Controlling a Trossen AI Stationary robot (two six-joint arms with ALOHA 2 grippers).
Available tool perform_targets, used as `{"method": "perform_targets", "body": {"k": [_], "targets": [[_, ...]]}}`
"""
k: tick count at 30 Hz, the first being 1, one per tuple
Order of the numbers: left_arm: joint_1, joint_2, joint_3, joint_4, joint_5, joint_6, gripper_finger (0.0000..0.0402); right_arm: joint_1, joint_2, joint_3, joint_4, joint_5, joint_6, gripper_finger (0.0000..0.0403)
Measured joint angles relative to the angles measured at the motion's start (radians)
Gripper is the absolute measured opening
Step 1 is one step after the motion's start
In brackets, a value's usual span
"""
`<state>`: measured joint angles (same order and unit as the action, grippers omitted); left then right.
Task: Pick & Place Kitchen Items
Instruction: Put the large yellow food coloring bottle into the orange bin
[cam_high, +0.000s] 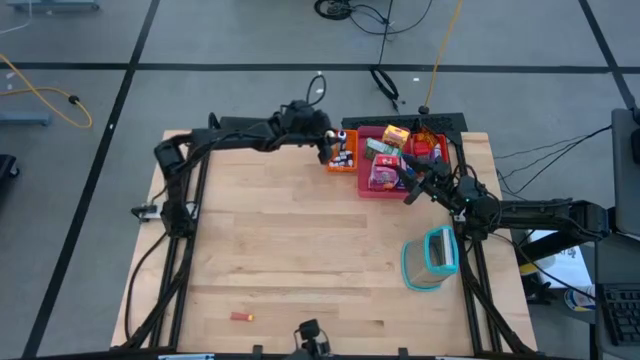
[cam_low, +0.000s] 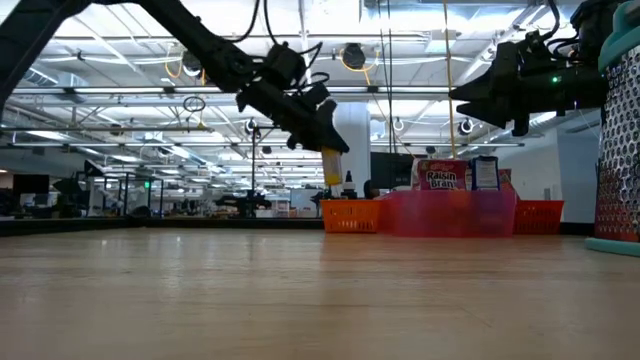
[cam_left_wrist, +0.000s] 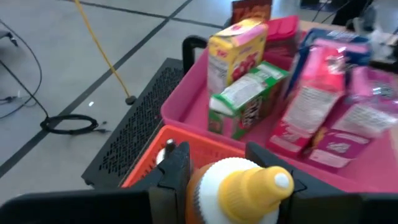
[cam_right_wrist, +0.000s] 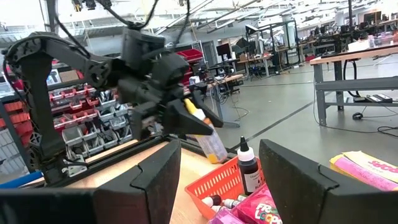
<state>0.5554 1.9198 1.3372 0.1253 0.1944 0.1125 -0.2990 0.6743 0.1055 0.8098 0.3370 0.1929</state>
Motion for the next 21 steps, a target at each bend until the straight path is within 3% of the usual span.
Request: {"method": "perform_targets", "body": {"k": [21], "targets": [[0.046,0.124,0.027,0.082,-0.003,0.035,0.0122,0.000,0.002,0.000,0.000,0.000,-0.022,0.0210]]}}
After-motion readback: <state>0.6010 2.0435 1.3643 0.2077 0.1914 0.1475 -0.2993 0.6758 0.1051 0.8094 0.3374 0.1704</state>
